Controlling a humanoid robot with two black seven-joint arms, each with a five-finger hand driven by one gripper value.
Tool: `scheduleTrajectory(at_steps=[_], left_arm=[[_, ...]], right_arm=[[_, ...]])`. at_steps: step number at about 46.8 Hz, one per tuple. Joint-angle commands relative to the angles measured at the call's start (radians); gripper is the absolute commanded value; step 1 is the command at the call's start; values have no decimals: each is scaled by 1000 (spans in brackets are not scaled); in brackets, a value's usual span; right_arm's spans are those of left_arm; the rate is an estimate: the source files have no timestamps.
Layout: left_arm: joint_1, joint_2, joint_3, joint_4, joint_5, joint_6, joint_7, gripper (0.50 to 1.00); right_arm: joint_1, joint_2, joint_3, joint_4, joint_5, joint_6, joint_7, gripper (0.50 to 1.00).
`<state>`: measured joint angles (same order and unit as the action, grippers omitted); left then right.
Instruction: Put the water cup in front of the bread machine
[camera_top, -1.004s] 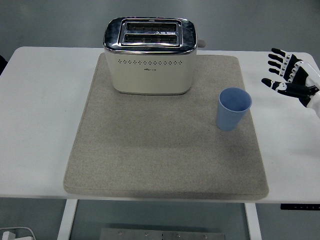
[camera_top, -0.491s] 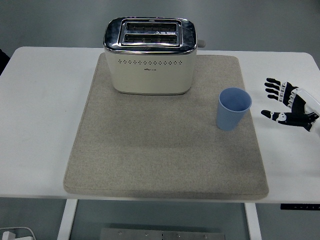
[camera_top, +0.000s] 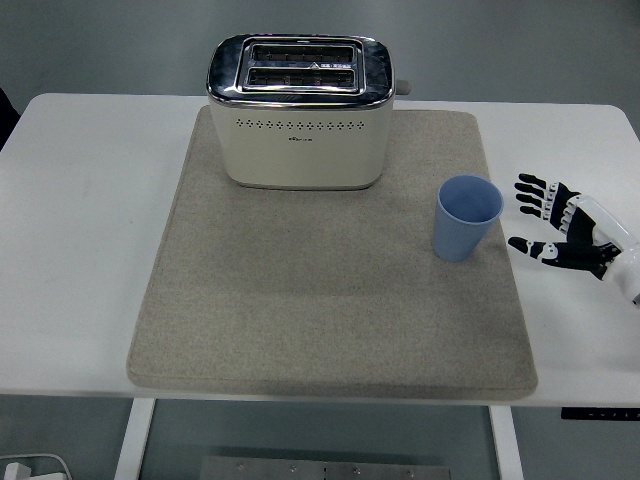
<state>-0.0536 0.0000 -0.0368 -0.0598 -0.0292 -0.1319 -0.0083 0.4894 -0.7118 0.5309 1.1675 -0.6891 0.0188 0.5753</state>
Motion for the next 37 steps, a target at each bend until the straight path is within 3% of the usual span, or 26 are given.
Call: scheduleTrajectory(at_steps=[1, 19, 37], left_arm=[[0, 0, 0, 0, 0, 0, -1, 1000], [0, 0, 1, 0, 0, 0, 1, 1000], [0, 0, 0, 0, 0, 0, 1, 1000]], right_arm=[[0, 11, 0, -2, -10, -2, -2, 915], [9, 52, 0, -12, -32, -39, -11, 915], [17, 92, -12, -19, -35, -40, -17, 915]])
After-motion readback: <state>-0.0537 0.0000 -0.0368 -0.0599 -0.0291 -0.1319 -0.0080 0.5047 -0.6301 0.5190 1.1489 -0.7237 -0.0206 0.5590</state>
